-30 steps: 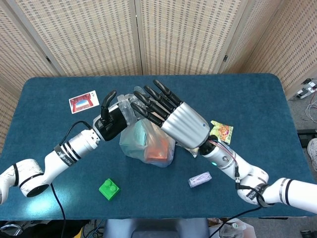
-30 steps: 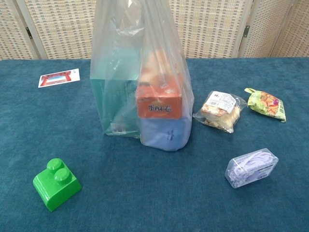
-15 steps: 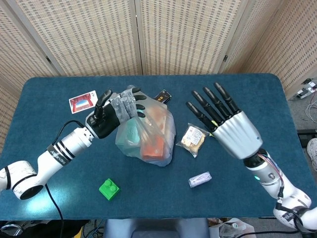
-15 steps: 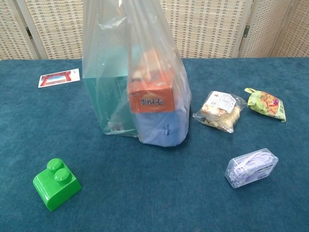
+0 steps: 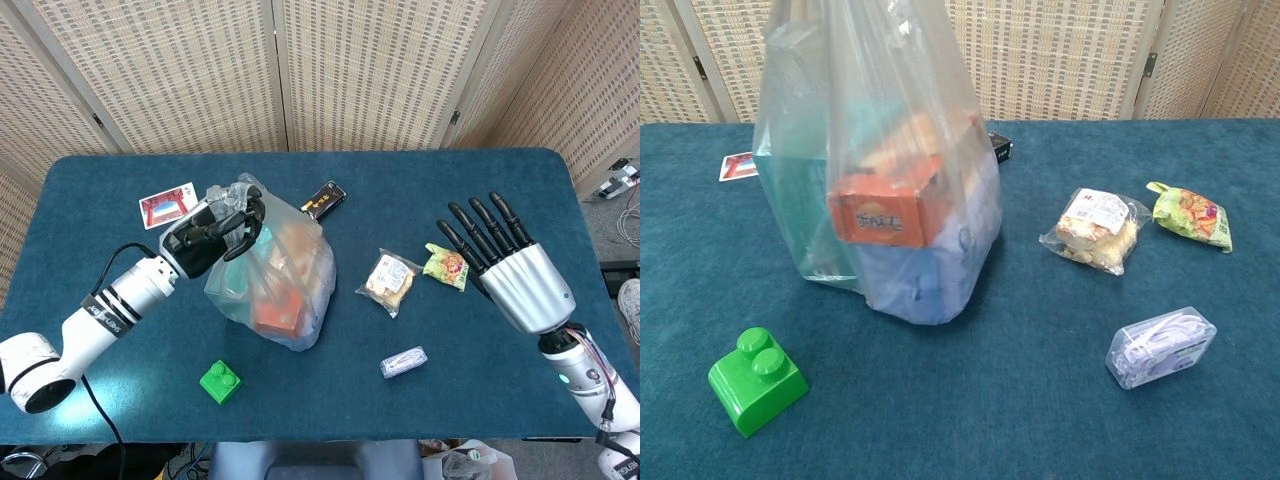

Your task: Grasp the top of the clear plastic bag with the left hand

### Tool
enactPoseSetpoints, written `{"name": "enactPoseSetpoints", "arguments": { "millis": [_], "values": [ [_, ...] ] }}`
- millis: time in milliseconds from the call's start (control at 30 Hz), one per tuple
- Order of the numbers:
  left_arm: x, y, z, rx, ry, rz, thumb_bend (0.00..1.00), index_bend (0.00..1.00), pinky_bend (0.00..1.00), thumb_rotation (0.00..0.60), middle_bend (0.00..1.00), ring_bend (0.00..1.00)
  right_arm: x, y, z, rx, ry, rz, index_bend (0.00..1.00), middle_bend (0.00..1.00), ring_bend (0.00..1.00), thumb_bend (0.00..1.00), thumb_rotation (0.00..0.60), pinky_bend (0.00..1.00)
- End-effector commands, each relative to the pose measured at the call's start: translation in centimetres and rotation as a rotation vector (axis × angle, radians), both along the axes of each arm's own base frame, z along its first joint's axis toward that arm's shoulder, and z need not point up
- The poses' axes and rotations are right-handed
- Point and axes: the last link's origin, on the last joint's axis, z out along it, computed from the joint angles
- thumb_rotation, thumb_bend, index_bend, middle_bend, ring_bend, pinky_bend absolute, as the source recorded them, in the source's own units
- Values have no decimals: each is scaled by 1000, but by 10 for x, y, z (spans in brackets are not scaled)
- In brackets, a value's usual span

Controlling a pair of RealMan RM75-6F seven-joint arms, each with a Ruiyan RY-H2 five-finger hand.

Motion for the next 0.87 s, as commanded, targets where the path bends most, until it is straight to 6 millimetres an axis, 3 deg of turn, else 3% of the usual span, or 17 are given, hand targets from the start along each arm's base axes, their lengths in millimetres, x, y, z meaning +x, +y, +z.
{"name": "enactPoseSetpoints", "arguments": {
  "millis": [33,233,867],
  "values": [
    [-5,0,6,37,20,25,430,537,1000,600,664,690,-18,6,-4,66,27,-90,0,54,0,163,600,0],
    [-11,-1,16,63,16,69,495,577,1000,600,714,768,-41,13,-10,105,6,-169,0,59,0,163,600,0],
    [-12,1,55,256,23,-15,498,577,1000,600,718,781,-91,35,-18,89,-56,-319,0,64,0,163,600,0]
  ]
}}
